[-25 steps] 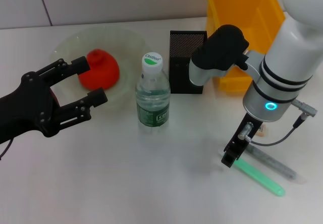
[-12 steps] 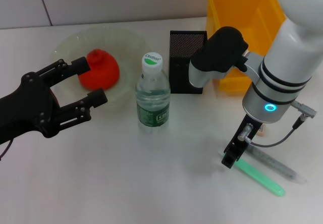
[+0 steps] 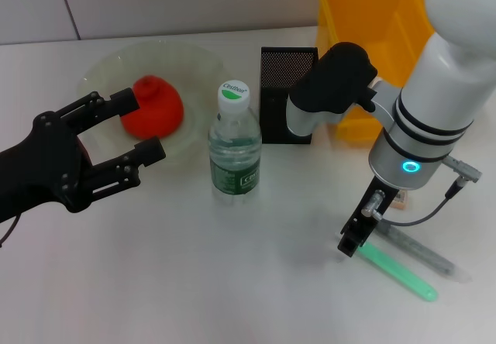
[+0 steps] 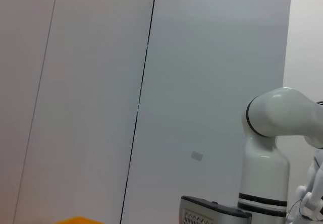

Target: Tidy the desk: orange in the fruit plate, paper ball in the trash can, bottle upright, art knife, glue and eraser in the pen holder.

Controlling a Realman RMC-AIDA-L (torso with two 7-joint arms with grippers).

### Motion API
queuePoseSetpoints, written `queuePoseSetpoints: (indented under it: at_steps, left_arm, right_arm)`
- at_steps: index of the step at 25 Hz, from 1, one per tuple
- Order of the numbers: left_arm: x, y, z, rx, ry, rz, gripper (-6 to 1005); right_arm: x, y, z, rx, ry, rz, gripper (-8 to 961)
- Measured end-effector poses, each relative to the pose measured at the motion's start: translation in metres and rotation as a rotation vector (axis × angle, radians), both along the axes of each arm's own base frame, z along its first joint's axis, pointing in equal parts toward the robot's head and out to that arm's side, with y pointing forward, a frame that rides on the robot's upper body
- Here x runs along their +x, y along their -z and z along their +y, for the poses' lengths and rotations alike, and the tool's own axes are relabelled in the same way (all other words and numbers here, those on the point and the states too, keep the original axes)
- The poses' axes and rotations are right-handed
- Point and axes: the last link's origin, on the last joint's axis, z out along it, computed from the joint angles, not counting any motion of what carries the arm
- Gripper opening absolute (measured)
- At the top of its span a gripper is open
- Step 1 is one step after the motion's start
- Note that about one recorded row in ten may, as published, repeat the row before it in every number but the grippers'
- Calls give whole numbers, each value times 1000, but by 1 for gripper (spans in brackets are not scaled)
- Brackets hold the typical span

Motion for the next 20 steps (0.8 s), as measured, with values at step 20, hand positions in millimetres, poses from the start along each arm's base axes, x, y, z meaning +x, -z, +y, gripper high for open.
queuePoseSetpoints:
  at_steps: [20]
  left_arm:
    - [0,0,0,0,3,-1,784]
  right_arm:
    - [0,3,-1,7,3,-10,220]
